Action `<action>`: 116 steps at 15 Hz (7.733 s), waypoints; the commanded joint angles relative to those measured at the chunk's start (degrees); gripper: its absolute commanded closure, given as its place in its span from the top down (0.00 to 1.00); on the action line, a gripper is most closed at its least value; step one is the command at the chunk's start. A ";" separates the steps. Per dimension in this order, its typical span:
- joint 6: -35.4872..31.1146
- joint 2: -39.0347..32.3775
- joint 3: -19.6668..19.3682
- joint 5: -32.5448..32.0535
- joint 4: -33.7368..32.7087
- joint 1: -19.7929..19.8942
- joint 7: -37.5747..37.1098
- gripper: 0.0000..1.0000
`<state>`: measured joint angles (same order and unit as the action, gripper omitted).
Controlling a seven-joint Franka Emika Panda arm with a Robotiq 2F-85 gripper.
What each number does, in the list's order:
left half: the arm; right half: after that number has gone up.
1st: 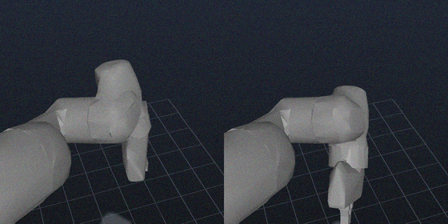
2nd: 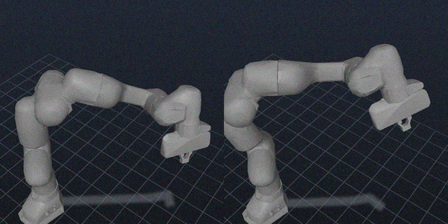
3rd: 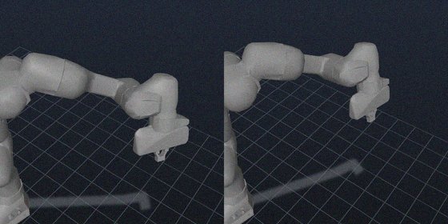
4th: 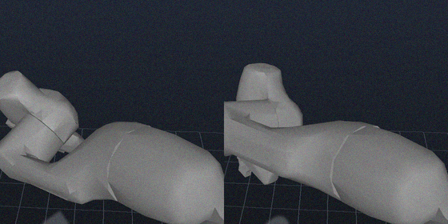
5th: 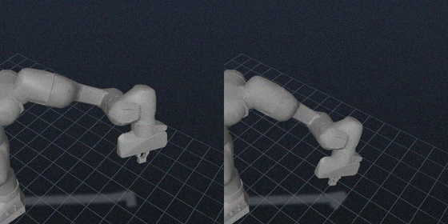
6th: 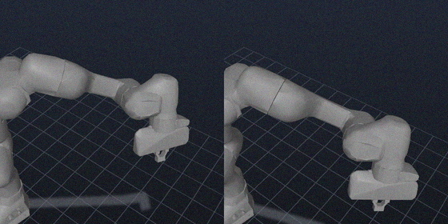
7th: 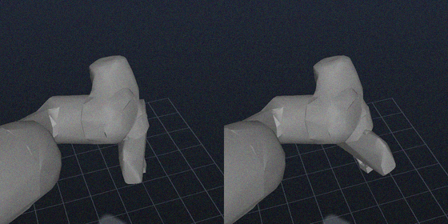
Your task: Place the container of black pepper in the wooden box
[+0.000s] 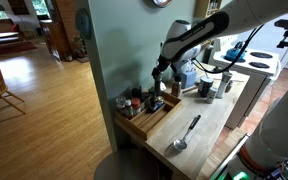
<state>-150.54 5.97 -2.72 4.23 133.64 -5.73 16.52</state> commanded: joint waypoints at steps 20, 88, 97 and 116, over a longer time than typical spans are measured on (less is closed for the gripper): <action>-3.67 -10.13 3.27 -5.68 -8.61 2.24 -8.08 0.34; -5.99 -12.37 3.86 0.11 -3.98 4.59 -17.43 0.00; -6.35 -12.55 4.16 -0.78 -3.25 4.47 -18.77 0.00; 21.95 10.63 -4.37 5.46 1.40 7.99 16.31 0.49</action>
<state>-138.45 9.28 -4.23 7.15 134.77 2.91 25.37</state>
